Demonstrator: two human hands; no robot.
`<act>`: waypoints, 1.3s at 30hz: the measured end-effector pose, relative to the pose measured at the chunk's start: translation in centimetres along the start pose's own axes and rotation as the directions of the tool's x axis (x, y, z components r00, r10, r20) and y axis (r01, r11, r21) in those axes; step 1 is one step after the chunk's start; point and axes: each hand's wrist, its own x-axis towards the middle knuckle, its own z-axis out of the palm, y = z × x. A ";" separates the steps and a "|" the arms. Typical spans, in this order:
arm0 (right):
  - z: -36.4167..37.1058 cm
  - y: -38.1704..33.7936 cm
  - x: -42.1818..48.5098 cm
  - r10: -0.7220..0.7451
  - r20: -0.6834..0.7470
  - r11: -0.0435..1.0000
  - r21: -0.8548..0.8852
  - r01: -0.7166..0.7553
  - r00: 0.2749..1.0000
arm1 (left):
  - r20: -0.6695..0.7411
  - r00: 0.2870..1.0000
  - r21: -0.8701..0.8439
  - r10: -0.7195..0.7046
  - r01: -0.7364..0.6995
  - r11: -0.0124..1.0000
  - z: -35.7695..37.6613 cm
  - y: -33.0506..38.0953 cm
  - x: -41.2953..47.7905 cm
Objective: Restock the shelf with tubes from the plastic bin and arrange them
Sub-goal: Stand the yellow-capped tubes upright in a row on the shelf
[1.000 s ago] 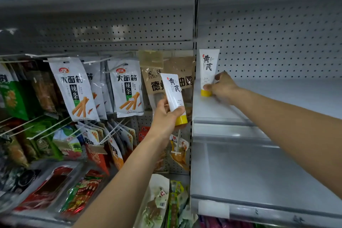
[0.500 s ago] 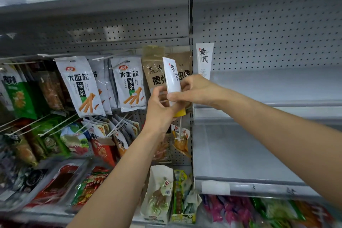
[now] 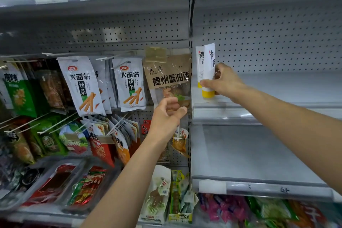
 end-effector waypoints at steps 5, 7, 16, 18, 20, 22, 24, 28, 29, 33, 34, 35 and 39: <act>0.5 1.2 0.4 0.011 0.021 1.000 0.009 -0.012 1.000 | -0.007 1.000 0.011 -0.026 0.026 1.000 0.0 -0.5 -0.4; 0.6 1.4 0.5 0.007 0.028 1.000 -0.001 -0.007 1.000 | -0.003 0.999 0.008 -0.033 0.033 0.999 -0.1 -0.6 -0.6; 1.1 1.4 0.0 0.024 0.018 0.996 -0.087 -0.023 1.000 | 0.003 0.998 0.008 -0.066 0.066 0.998 -0.5 -1.3 -1.3; 1.1 1.3 -1.0 0.057 -0.010 0.995 -0.086 -0.058 0.998 | 0.014 0.997 0.007 -0.078 0.077 0.997 -0.7 -1.6 -1.6; 1.1 1.2 -2.5 0.004 -0.112 0.991 -0.133 -0.019 0.994 | 0.029 0.995 -0.004 -0.094 0.094 0.996 -0.9 -2.0 -1.9; 1.2 1.5 -4.8 -0.155 -0.215 0.971 -0.210 0.109 0.964 | 0.045 0.993 -0.004 -0.109 0.110 0.994 -1.0 -2.7 -2.5; 1.7 2.2 -7.4 -0.309 -0.238 0.935 -0.255 0.248 0.921 | 0.063 0.990 -0.002 -0.129 0.129 0.992 -1.0 -3.6 -3.3; 4.7 5.3 -13.6 -0.413 -0.126 0.891 -0.261 0.371 0.902 | 0.124 0.973 0.017 -0.194 0.194 0.981 -0.5 -6.9 -5.4; 5.7 6.5 -15.2 -0.406 -0.076 0.885 -0.278 0.372 0.911 | 0.137 0.963 0.026 -0.230 0.229 0.973 -0.4 -8.2 -6.1; 9.8 14.1 -20.7 -0.168 0.202 0.920 -0.318 0.227 0.965 | 0.164 0.894 0.052 -0.418 0.415 0.908 -0.1 -14.9 -9.8; 10.8 16.5 -21.8 -0.089 0.281 0.927 -0.327 0.182 0.956 | 0.166 0.863 0.055 -0.478 0.476 0.878 -0.1 -16.8 -10.9; 11.7 18.9 -22.8 -0.009 0.354 0.932 -0.336 0.136 0.935 | 0.164 0.825 0.054 -0.541 0.540 0.840 0.0 -18.5 -11.9; 14.2 28.0 -25.6 0.277 0.507 0.883 -0.469 -0.008 0.816 | 0.148 0.645 0.023 -0.749 0.755 0.655 0.8 -25.8 -15.2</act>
